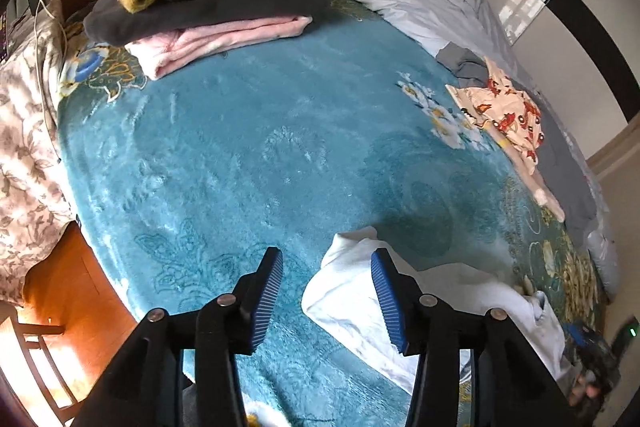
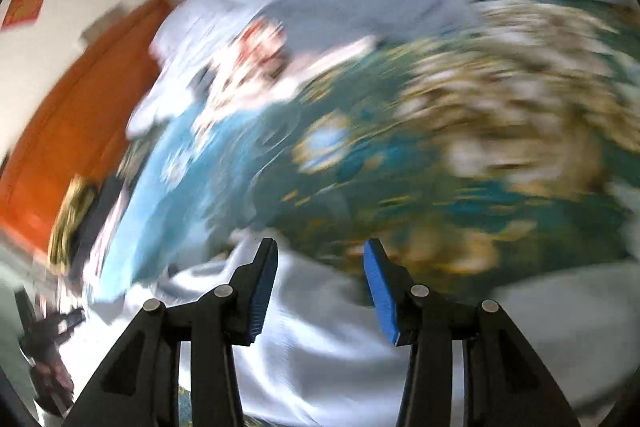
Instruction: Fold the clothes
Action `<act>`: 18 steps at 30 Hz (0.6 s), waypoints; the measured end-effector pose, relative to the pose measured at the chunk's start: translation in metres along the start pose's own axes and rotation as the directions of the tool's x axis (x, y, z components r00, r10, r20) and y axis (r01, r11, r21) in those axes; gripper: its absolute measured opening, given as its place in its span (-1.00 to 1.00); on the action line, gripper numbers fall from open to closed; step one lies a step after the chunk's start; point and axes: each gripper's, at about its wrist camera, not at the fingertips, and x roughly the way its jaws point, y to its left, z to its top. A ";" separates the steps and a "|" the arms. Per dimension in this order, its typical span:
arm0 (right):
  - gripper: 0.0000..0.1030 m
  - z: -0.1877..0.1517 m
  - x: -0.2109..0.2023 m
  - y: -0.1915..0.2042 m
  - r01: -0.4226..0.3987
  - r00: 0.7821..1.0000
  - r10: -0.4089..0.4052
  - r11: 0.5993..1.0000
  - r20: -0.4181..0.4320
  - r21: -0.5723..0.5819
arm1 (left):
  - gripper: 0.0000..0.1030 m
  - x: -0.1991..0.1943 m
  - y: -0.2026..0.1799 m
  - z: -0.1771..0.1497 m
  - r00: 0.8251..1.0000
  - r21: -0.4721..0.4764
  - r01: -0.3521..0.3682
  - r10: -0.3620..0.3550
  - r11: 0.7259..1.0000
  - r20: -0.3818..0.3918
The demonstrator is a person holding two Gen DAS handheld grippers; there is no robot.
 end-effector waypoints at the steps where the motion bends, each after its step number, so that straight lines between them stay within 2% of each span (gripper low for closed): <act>1: -0.11 0.001 0.015 0.009 -0.003 0.999 0.002 1.000 -0.034 -0.028 | 0.08 0.000 -0.004 0.000 1.000 0.015 0.004 -0.004 1.000 0.000; 6: -0.11 0.004 0.056 0.017 0.025 0.993 -0.031 0.998 -0.112 -0.059 | 0.10 0.009 -0.036 -0.001 0.999 0.093 0.037 -0.035 0.995 -0.025; 9: -0.10 0.003 0.062 0.014 0.020 0.992 -0.025 0.999 -0.121 -0.039 | 0.14 0.018 -0.059 0.000 0.998 0.134 0.052 -0.047 0.990 -0.044; 13: -0.09 -0.003 0.061 0.024 0.010 0.992 -0.021 0.996 -0.124 -0.094 | 0.18 0.036 -0.095 0.000 0.996 0.219 0.068 -0.052 0.973 -0.078; 14: -0.18 -0.005 0.061 0.028 0.020 0.991 -0.035 0.992 -0.127 -0.122 | 0.19 0.041 -0.101 -0.001 0.995 0.234 0.074 -0.054 0.970 -0.089; 15: -0.54 -0.007 0.062 0.032 0.030 0.990 -0.050 0.988 -0.129 -0.149 | 0.19 0.046 -0.107 -0.002 0.993 0.247 0.079 -0.055 0.966 -0.102; 16: -0.75 -0.010 0.061 0.036 0.034 0.989 -0.057 0.984 -0.134 -0.173 | 0.19 0.052 -0.114 -0.004 0.991 0.260 0.084 -0.055 0.962 -0.119; 17: -0.86 -0.013 0.060 0.039 0.029 0.989 -0.056 0.982 -0.137 -0.188 | 0.19 0.057 -0.119 -0.005 0.990 0.271 0.089 -0.055 0.958 -0.133; 18: -0.88 -0.015 0.056 0.042 0.029 0.990 -0.056 0.980 -0.131 -0.198 | 0.19 0.061 -0.124 -0.006 0.988 0.284 0.093 -0.053 0.954 -0.146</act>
